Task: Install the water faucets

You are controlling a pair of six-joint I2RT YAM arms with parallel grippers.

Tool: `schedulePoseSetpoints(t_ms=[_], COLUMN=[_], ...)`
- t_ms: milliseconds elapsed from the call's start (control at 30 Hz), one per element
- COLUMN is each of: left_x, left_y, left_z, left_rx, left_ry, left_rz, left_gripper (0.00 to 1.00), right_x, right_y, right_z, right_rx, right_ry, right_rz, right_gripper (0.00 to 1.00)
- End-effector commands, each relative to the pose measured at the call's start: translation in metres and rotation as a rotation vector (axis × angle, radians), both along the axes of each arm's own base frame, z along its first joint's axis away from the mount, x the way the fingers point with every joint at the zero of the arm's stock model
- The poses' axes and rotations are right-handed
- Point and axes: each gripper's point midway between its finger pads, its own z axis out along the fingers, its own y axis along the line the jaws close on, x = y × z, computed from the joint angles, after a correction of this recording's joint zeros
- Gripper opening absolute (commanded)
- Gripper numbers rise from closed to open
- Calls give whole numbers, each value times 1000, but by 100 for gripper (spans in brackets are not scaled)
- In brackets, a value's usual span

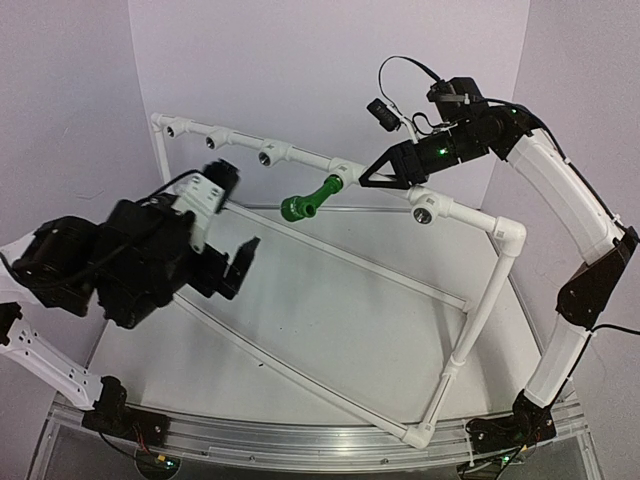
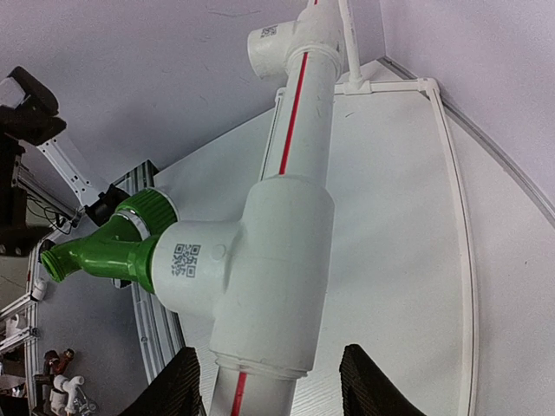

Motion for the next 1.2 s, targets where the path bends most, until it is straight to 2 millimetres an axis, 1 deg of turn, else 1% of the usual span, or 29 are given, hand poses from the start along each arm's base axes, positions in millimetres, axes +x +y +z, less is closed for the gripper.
schedulePoseSetpoints(t_ms=[0, 33, 67, 133, 233, 300, 400, 467, 600, 733, 833, 933, 1000, 1033, 1067, 1100, 1167], left_x=[3, 3, 3, 2, 2, 2, 3, 11, 28, 43, 57, 66, 71, 73, 75, 76, 80], left_y=[75, 85, 90, 92, 96, 94, 82, 78, 58, 35, 17, 6, 1, -1, -3, -4, -2], left_z=[24, 24, 23, 19, 10, 7, 1, 0, -5, -16, -16, -12, -8, -10, -5, -9, -6], left_rx=[-549, -659, -743, -874, -996, -1059, -1114, -1171, -1254, -1266, -1362, -1440, -1486, -1498, -1533, -1560, -1652], left_ry=[193, 230, 255, 300, 365, 404, 465, 508, 610, 698, 759, 770, 773, 782, 774, 779, 766], left_rz=[198, 222, 233, 243, 295, 327, 347, 360, 322, 327, 236, 140, 86, 72, 34, 18, -42], left_gripper=[100, 100, 100, 100, 100, 100, 100, 100, 100, 100, 100, 100, 100, 100, 100, 100, 100], right_x=[-4, -4, -3, -2, -1, 0, 0, 1, 2, 1, -1, -3, -4, -4, -4, -5, -6], right_y=[-3, -3, -3, -2, -1, -1, 0, 0, 1, 1, 0, -1, -1, -1, -2, -2, -2], right_z=[-33, -33, -33, -32, -32, -32, -32, -32, -33, -32, -34, -35, -36, -36, -36, -36, -36], right_rx=[-94, -93, -92, -88, -82, -79, -77, -75, -73, -72, -76, -79, -81, -80, -82, -82, -83], right_ry=[93, 95, 96, 98, 104, 109, 113, 113, 116, 117, 120, 117, 115, 114, 115, 114, 113], right_rz=[-6, -9, -10, -13, -22, -24, -25, -26, -26, -25, -22, -17, -13, -13, -11, -8, -8], right_gripper=[54, 54, 53, 54, 54, 54, 54, 54, 54, 54, 54, 54, 54, 54, 54, 54, 54])
